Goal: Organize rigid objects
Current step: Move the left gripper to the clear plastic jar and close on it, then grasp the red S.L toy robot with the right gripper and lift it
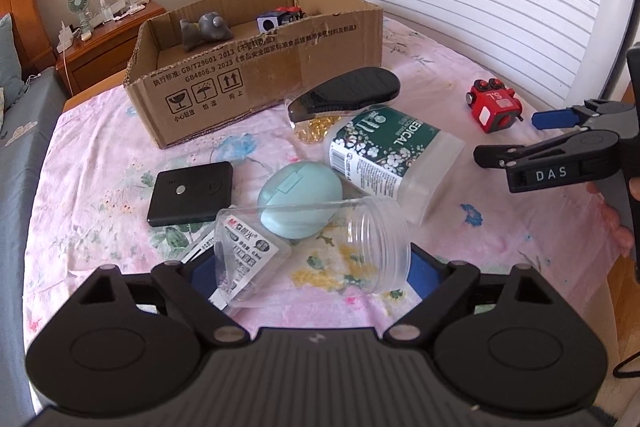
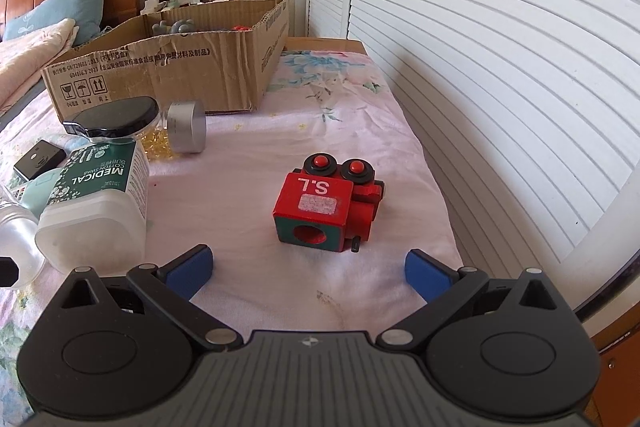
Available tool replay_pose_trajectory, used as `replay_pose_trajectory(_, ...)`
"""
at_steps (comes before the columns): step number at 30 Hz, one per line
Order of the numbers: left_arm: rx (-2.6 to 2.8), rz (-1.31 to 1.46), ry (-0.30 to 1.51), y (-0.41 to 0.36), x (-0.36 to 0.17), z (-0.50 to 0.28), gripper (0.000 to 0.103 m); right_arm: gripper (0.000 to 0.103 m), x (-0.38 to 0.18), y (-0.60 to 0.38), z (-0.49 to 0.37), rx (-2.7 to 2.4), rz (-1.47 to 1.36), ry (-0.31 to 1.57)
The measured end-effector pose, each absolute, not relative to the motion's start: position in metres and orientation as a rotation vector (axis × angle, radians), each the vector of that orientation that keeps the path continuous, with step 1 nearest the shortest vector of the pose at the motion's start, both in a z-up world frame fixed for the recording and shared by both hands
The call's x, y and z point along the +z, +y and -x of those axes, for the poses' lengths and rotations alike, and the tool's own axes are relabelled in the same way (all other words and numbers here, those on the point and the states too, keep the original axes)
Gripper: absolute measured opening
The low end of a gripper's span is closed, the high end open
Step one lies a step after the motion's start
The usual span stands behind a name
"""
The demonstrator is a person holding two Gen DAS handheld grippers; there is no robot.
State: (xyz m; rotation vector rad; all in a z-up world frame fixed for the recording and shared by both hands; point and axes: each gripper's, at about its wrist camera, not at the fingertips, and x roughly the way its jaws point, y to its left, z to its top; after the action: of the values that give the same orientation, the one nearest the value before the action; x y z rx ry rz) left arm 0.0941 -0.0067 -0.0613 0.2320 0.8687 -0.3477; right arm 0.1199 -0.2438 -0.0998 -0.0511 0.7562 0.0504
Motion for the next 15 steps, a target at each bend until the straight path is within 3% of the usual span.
replay_pose_trajectory(15,-0.485,-0.255,0.938,0.011,-0.068,-0.079,0.091,0.103,-0.098,-0.242,-0.122,0.043,0.05,0.775)
